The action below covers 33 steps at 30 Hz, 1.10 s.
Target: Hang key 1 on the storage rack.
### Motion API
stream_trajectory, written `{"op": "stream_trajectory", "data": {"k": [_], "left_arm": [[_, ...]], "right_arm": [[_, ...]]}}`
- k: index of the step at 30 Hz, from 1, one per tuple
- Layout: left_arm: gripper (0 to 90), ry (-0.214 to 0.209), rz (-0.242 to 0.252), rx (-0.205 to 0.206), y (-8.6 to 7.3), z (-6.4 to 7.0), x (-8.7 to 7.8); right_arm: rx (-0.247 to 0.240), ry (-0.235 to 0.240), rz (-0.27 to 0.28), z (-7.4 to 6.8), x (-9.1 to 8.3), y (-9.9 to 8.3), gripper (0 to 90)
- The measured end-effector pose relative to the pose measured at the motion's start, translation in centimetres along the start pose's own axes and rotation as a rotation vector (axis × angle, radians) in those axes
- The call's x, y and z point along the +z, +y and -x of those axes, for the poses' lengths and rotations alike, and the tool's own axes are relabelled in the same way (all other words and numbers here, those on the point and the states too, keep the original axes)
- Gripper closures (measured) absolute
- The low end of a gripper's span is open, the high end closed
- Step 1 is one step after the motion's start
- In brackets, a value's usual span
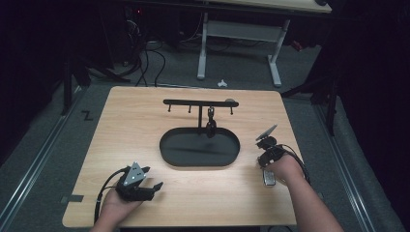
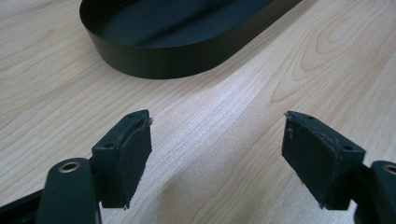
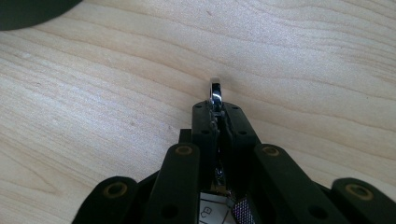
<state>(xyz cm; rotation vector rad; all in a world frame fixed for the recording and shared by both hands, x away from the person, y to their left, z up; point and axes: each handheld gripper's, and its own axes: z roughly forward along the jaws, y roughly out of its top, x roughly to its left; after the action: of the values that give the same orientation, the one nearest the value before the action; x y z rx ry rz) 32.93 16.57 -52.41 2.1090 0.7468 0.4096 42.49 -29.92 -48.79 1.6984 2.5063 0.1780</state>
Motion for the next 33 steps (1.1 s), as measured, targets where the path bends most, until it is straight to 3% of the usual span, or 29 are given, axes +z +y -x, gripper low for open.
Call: {"op": "stream_trajectory", "data": {"k": [2,5,7,15,24,33], "left_arm": [[24.7,-0.001,0.001,-0.003,0.0,0.0,0.0],[24.7,-0.002,-0.001,-0.001,0.0,0.0,0.0],[24.7,-0.001,-0.001,-0.001,0.0,0.0,0.1],[24.7,-0.005,-0.007,0.0,0.0,0.0,0.1],[24.8,-0.007,-0.005,-0.003,0.0,0.0,0.1],[24.9,-0.011,-0.008,-0.003,0.0,0.1,0.2]], "right_arm": [[0.0,-0.003,-0.003,0.0,-0.1,0.0,82.1],[0.018,0.031,-0.018,0.4,-0.3,-0.2,73.6],[0.022,0.033,-0.017,0.5,-0.4,-0.3,73.3],[-0.009,0.032,-0.039,0.5,-0.2,-0.6,84.6],[-0.042,0.0,-0.03,0.0,-0.2,-0.7,86.2],[-0.052,0.021,0.031,0.0,-2.7,-0.7,86.3]]}}
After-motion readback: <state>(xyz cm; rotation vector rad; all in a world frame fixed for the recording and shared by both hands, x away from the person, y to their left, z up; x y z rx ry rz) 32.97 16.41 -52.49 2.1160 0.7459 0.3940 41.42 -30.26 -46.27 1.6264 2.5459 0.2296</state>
